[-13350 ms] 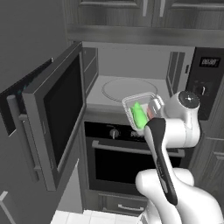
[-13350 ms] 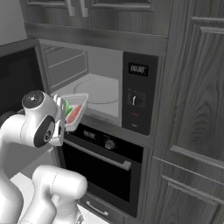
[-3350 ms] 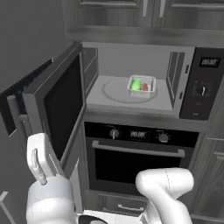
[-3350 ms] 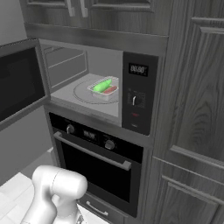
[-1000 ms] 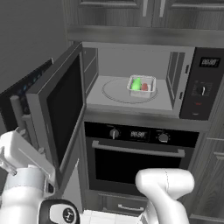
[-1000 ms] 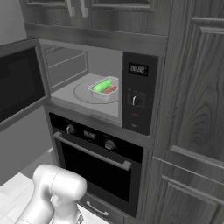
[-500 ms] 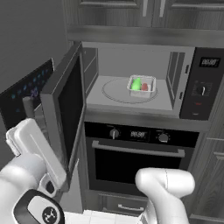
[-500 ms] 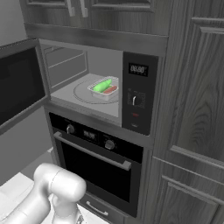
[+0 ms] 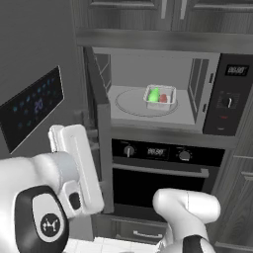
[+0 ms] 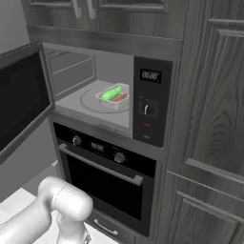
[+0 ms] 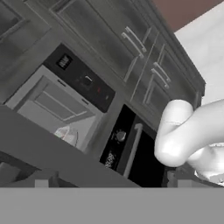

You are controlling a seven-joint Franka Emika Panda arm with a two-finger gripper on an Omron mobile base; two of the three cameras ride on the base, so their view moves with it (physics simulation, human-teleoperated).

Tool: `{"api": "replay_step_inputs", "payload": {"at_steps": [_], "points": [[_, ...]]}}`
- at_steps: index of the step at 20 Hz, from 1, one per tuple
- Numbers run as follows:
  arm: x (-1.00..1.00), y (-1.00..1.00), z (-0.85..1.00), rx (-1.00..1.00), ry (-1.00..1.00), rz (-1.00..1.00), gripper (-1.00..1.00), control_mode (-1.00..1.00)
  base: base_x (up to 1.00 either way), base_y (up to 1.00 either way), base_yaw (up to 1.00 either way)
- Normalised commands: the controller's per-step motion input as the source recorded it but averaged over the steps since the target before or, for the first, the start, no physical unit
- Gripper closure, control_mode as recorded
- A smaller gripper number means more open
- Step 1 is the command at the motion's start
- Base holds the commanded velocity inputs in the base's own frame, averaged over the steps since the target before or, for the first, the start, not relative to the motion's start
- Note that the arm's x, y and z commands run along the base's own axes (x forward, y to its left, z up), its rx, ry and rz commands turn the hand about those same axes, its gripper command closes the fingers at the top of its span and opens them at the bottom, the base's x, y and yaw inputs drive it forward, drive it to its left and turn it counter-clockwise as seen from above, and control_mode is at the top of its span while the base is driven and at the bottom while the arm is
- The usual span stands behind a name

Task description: Place the tupperware containing the steak and corn meal in the microwave. Close the microwave door and press the start button to reheat the meal.

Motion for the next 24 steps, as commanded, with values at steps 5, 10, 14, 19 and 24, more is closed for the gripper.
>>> {"api": "replay_step_inputs", "payload": {"at_steps": [5, 10, 14, 19, 24], "points": [[0.01, -0.90, 0.02, 0.00, 0.34, -0.33, -1.00, -1.00, 0.00, 0.00, 0.00], [0.29, -0.93, 0.00, 0.01, 0.17, -0.26, -1.00, -1.00, 0.00, 0.00, 0.00], [0.59, -0.96, 0.00, 0.06, 0.07, -0.16, -1.00, -1.00, 0.00, 0.00, 0.00], [0.73, -0.94, 0.00, 0.08, 0.03, -0.09, -1.00, -1.00, 0.00, 0.00, 0.00], [0.93, -0.73, 0.00, 0.03, 0.08, -0.08, -1.00, -1.00, 0.00, 0.00, 0.00]]}}
